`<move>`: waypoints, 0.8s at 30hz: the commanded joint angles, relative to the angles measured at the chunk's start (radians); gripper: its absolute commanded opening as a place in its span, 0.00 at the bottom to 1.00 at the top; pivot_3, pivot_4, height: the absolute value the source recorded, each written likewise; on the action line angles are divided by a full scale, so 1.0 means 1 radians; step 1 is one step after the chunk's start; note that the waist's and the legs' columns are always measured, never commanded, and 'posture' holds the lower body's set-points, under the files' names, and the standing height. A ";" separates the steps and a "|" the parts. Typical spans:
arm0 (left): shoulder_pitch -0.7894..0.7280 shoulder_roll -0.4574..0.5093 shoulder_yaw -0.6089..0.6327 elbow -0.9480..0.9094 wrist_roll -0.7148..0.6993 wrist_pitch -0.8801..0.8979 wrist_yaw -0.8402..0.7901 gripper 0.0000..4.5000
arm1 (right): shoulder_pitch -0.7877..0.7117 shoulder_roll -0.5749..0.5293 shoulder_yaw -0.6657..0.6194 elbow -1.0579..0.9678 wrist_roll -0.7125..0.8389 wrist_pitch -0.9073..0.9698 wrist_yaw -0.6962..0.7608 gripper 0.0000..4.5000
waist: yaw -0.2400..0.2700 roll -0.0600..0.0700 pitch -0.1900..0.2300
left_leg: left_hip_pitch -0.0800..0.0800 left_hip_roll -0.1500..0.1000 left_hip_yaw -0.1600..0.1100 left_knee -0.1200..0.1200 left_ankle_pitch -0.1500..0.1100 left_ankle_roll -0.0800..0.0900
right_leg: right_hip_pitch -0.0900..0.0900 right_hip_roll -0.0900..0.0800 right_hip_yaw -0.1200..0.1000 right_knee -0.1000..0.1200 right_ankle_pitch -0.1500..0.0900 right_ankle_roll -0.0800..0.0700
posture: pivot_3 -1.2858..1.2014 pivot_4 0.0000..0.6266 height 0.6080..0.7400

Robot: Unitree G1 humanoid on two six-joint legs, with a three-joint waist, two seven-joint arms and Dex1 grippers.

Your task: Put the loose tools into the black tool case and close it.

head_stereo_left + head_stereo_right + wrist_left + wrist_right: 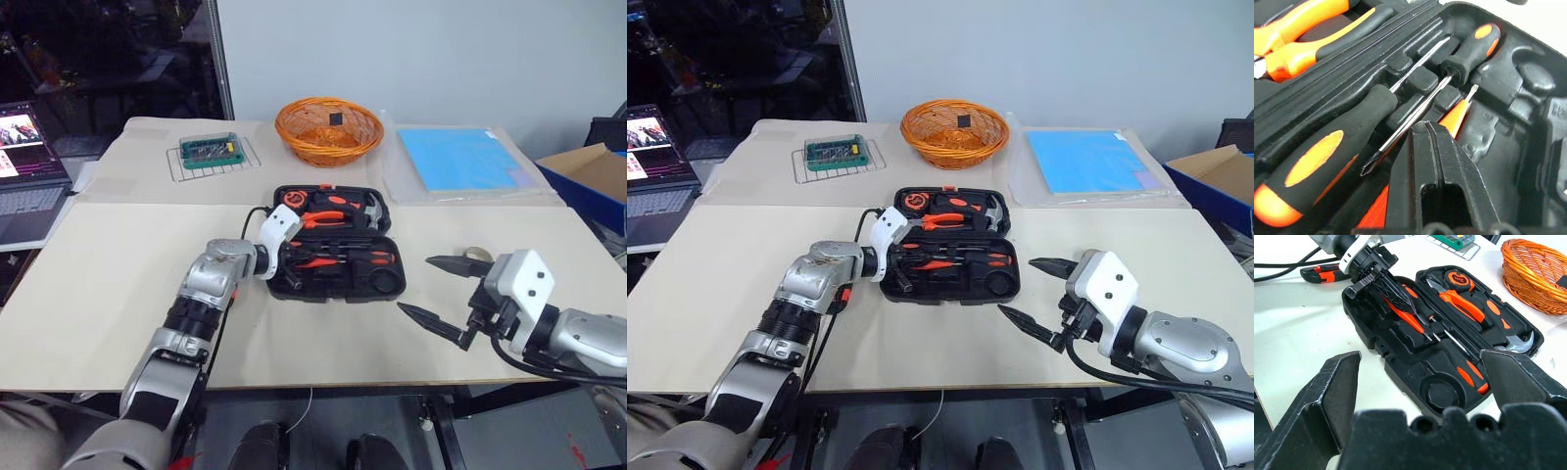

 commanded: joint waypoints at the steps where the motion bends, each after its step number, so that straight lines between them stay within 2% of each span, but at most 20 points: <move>1: 0.034 0.074 -0.043 0.067 0.090 -0.094 0.010 0.00 | 0.004 0.004 -0.011 -0.032 0.005 -0.008 -0.008 1.00 | -0.002 0.000 -0.001 | 0.000 0.000 0.000 0.000 0.000 0.000 | 0.000 0.000 0.001 0.000 0.000 0.000 | 0.52 0.24 1.00; 6: 0.045 0.081 -0.042 0.085 0.082 -0.183 0.001 0.00 | 0.002 0.007 -0.003 -0.026 0.003 -0.015 -0.006 1.00 | -0.006 0.000 -0.002 | 0.008 0.001 0.002 -0.003 0.000 0.000 | 0.004 0.000 0.005 0.000 0.000 0.000 | 0.52 0.24 1.00; 8: 0.049 0.044 0.039 0.045 -0.006 -0.212 -0.001 0.00 | -0.003 0.011 -0.001 -0.024 0.005 -0.020 -0.004 1.00 | -0.005 0.000 -0.002 | 0.011 0.001 0.002 -0.004 0.000 0.000 | 0.008 -0.001 0.004 -0.002 0.000 0.000 | 0.52 0.24 1.00; 10: 0.037 0.002 0.172 -0.026 -0.161 -0.117 -0.003 0.00 | -0.010 0.017 -0.004 -0.026 0.014 -0.034 0.006 1.00 | -0.002 0.000 -0.002 | 0.011 0.001 0.002 -0.005 0.000 0.000 | 0.008 -0.002 0.004 -0.003 0.000 0.000 | 0.52 0.24 1.00; 12: 0.037 0.014 0.247 -0.118 -0.242 -0.022 0.005 0.00 | -0.017 0.030 -0.014 -0.033 0.039 -0.045 0.019 1.00 | -0.001 -0.001 -0.001 | 0.008 0.001 0.001 -0.004 0.000 0.000 | 0.005 -0.003 0.004 -0.004 0.001 0.001 | 0.52 0.24 1.00; 15: 0.064 0.057 0.346 -0.252 -0.301 0.115 0.103 0.17 | -0.035 0.040 -0.020 -0.033 0.075 -0.056 0.041 1.00 | -0.003 -0.001 -0.001 | 0.002 0.001 0.001 -0.004 0.000 0.000 | 0.000 -0.002 0.004 -0.002 0.001 0.001 | 0.52 0.24 1.00; 19: 0.188 0.068 0.472 -0.556 -0.313 0.313 0.348 0.50 | -0.058 0.033 0.006 0.002 0.072 -0.082 0.083 1.00 | -0.010 -0.001 -0.001 | 0.003 0.000 0.002 -0.004 0.000 0.000 | 0.000 -0.002 0.005 -0.001 0.001 0.001 | 0.52 0.24 1.00; 24: 0.359 0.004 0.454 -0.822 -0.249 0.498 0.594 0.90 | -0.097 0.031 0.032 0.049 0.073 -0.099 0.122 1.00 | 0.000 -0.001 -0.001 | 0.012 0.000 0.000 -0.004 0.000 0.000 | 0.012 -0.002 0.002 -0.005 0.001 0.002 | 0.52 0.24 1.00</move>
